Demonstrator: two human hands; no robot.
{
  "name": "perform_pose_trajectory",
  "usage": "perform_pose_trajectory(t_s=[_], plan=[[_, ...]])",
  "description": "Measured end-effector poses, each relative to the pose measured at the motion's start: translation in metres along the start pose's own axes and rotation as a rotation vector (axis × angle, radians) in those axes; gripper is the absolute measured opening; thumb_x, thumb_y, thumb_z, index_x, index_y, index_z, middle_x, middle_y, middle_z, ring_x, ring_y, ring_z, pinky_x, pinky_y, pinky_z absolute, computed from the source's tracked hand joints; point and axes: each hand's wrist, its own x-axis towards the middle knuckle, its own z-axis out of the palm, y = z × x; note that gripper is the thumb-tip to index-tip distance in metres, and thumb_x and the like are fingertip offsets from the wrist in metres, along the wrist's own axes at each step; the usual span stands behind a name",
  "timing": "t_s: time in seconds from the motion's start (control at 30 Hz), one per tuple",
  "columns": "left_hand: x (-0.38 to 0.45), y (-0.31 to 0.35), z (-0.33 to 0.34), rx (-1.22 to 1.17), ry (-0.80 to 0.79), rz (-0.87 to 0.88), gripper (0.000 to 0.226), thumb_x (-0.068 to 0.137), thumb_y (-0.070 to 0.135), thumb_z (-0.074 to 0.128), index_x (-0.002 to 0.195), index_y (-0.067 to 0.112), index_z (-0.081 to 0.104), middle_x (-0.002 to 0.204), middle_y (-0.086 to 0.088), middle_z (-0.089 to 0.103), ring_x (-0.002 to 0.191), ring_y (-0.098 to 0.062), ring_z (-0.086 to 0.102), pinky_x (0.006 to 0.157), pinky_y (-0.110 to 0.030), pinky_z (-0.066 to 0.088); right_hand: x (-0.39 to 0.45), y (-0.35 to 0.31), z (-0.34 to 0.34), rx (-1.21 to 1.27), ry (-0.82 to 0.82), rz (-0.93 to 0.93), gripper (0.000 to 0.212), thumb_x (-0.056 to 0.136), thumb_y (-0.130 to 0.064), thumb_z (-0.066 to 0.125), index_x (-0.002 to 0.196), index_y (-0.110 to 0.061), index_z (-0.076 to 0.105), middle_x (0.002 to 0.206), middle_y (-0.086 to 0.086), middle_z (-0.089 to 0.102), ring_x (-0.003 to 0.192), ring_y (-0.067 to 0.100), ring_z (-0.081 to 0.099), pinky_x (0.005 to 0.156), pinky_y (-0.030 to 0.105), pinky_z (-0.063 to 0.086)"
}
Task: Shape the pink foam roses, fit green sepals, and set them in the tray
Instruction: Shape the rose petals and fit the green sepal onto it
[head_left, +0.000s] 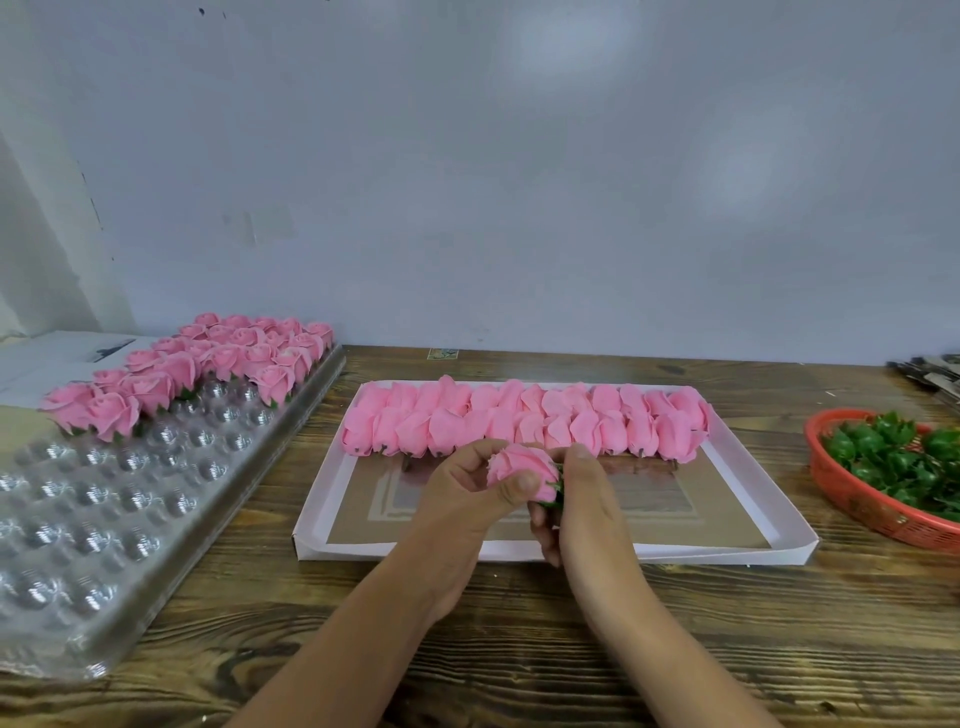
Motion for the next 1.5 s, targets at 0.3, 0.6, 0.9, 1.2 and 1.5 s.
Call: perform_pose_trajectory(t_s=[0.3,0.6,0.9,1.2,1.5], plan=[[-0.001,0.001,0.002,-0.026,-0.023,-0.005,0.042,0.081,0.029,0.082,0.102,-0.003,0.065,0.085,-0.021,0.064,0.049,-0.025,0.046,0.052,-0.035,0.052,-0.001,0.003,0.003,0.039,-0.058,0.031,0.053,0.101,-0.055,0.020,0.104,-0.018,0.058,0.060,0.005,0.064,0.052,0.020,0.057,0.041,0.028,0.041],[-0.002,0.006,-0.001,0.198,0.037,0.007,0.038,0.070,0.044,0.088,0.099,0.027,0.071,0.088,-0.007,0.072,0.076,-0.019,0.068,0.071,-0.027,0.057,-0.001,-0.003,-0.005,0.008,-0.048,-0.052,0.024,0.102,-0.034,0.040,0.091,-0.018,0.054,0.059,-0.006,0.059,0.051,0.011,0.053,0.045,0.027,0.043],[-0.005,0.014,-0.004,0.267,-0.005,-0.014,0.028,0.075,0.031,0.085,0.101,0.028,0.075,0.106,-0.003,0.076,0.100,-0.020,0.072,0.082,-0.029,0.058,0.010,-0.001,-0.015,-0.132,-0.030,-0.008,0.020,0.076,-0.051,0.032,0.076,-0.049,0.053,0.064,-0.008,0.058,0.054,0.009,0.051,0.050,0.028,0.038],[-0.002,0.013,0.000,-0.063,0.063,-0.103,0.034,0.069,0.021,0.091,0.101,0.019,0.077,0.114,-0.016,0.072,0.107,-0.029,0.070,0.085,-0.032,0.058,0.004,-0.005,-0.015,0.051,0.037,-0.212,0.013,0.092,-0.027,0.065,0.101,-0.035,0.059,0.083,-0.005,0.063,0.071,0.012,0.059,0.060,0.025,0.050],[-0.001,0.017,-0.001,-0.203,0.056,-0.087,0.025,0.074,0.017,0.082,0.099,0.019,0.078,0.113,-0.013,0.074,0.104,-0.022,0.072,0.083,-0.027,0.058,-0.002,-0.013,-0.010,0.181,0.065,-0.251,0.032,0.082,-0.025,0.067,0.113,-0.020,0.062,0.100,0.000,0.074,0.090,0.009,0.069,0.071,0.017,0.053]])
